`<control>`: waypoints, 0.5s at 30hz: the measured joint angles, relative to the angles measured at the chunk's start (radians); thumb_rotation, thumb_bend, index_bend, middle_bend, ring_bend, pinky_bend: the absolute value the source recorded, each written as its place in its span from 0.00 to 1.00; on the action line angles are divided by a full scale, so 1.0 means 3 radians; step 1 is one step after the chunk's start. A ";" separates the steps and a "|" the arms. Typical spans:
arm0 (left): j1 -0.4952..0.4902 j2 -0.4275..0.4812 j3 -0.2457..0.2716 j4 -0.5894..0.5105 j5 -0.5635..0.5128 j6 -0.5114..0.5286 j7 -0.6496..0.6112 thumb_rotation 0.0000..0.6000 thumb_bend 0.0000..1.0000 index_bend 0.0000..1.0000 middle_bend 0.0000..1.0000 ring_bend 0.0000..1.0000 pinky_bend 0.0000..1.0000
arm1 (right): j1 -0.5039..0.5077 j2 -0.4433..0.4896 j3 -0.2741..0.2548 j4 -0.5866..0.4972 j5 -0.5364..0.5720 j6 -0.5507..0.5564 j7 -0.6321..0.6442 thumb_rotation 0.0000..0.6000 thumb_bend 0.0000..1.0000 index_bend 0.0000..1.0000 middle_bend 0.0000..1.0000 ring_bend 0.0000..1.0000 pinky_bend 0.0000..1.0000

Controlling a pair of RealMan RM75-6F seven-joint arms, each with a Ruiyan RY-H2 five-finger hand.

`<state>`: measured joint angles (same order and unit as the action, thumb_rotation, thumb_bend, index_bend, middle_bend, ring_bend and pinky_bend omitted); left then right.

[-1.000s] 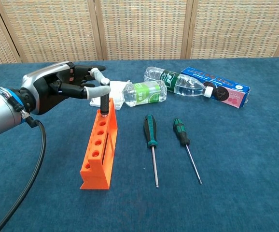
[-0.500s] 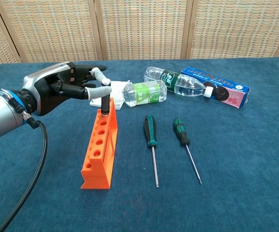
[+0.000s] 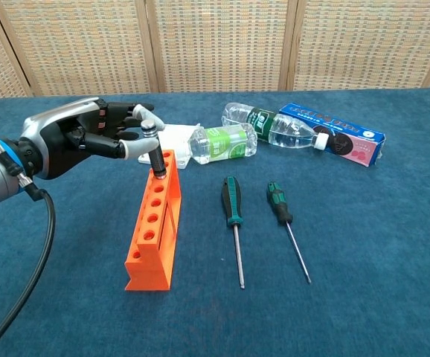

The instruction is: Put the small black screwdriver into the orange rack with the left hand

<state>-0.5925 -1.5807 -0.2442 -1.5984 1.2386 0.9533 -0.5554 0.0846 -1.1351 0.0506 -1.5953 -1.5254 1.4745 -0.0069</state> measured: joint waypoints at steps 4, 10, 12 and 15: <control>0.0017 0.0034 -0.0005 -0.0023 0.0022 0.0015 -0.0049 1.00 0.32 0.38 0.01 0.00 0.00 | 0.0002 -0.0003 -0.0001 0.0000 0.0003 -0.0008 -0.0008 1.00 0.28 0.06 0.00 0.00 0.00; 0.0045 0.0118 -0.0032 -0.0121 0.0116 0.0089 -0.0128 1.00 0.31 0.33 0.01 0.00 0.00 | 0.0006 -0.0009 -0.0004 0.0000 -0.0002 -0.0013 -0.0025 1.00 0.28 0.06 0.00 0.00 0.00; 0.0053 0.0163 -0.0044 -0.0194 0.0158 0.0120 -0.0143 1.00 0.31 0.33 0.01 0.00 0.00 | 0.0006 -0.0010 -0.0005 -0.0002 -0.0004 -0.0013 -0.0030 1.00 0.28 0.06 0.00 0.00 0.00; 0.0064 0.0238 -0.0064 -0.0314 0.0209 0.0167 -0.0159 1.00 0.31 0.33 0.01 0.00 0.00 | 0.0006 -0.0009 -0.0006 -0.0007 -0.0006 -0.0011 -0.0035 1.00 0.28 0.06 0.00 0.00 0.00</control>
<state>-0.5732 -1.5095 -0.2635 -1.6927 1.3012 1.0033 -0.6032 0.0862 -1.1377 0.0487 -1.5975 -1.5273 1.4711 -0.0175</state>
